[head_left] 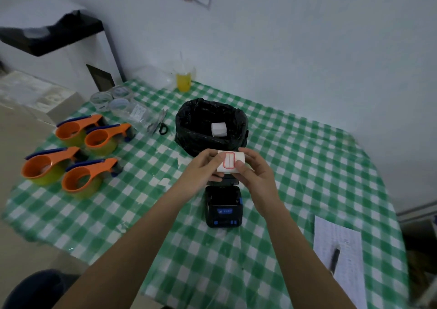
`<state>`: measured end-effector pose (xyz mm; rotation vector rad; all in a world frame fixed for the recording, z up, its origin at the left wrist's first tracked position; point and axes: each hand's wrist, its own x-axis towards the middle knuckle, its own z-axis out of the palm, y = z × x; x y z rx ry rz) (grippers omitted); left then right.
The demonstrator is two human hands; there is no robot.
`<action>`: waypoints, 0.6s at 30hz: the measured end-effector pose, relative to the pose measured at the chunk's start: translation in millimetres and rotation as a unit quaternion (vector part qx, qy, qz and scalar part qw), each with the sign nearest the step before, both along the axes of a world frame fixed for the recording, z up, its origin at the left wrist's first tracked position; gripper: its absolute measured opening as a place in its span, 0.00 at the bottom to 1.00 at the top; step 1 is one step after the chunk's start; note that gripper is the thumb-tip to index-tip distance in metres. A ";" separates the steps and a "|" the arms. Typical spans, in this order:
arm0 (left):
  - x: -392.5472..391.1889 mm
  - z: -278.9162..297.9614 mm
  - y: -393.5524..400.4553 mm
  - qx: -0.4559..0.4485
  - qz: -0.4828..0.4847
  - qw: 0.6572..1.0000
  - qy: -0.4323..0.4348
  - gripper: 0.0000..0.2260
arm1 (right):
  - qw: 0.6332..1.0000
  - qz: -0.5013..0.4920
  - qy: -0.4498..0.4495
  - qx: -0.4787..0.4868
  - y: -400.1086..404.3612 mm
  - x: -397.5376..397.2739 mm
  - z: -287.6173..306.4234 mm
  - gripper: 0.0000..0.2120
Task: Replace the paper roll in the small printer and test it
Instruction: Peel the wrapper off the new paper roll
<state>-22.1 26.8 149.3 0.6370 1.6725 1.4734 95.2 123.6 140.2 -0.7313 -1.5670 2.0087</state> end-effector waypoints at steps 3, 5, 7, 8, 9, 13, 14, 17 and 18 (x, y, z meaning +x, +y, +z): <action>0.2 1.5 -2.9 0.010 -0.004 1.000 0.011 0.08 | 1.000 0.002 0.001 -0.018 1.7 0.4 6.6 0.10; 0.7 3.6 -4.7 0.007 -0.011 1.000 0.010 0.06 | 1.000 0.001 -0.002 0.006 1.6 0.5 10.5 0.09; 0.6 5.4 -5.9 -0.003 -0.013 1.000 0.028 0.09 | 0.999 -0.005 0.001 0.033 0.7 0.7 13.5 0.09; 0.4 5.2 -6.6 -0.008 -0.009 0.998 0.065 0.11 | 0.999 -0.008 0.002 0.045 0.2 0.7 14.6 0.08; -0.3 4.6 -7.6 -0.009 0.001 0.992 0.125 0.13 | 0.998 -0.013 0.004 0.055 -0.3 0.9 15.5 0.08; -5.6 5.1 -9.3 0.023 0.038 0.918 0.394 0.11 | 0.997 -0.023 0.010 0.070 -1.5 0.5 16.2 0.09; -5.7 6.8 -9.1 0.023 0.038 0.901 0.432 0.11 | 0.997 -0.025 0.010 0.075 -1.8 0.1 16.5 0.09; -4.9 12.8 -8.0 0.018 0.044 0.858 0.512 0.10 | 0.996 -0.033 0.005 0.088 -1.8 -1.6 15.9 0.10; -4.8 13.8 -7.8 0.017 0.047 0.853 0.519 0.10 | 0.995 -0.036 0.003 0.090 -1.8 -2.0 15.5 0.10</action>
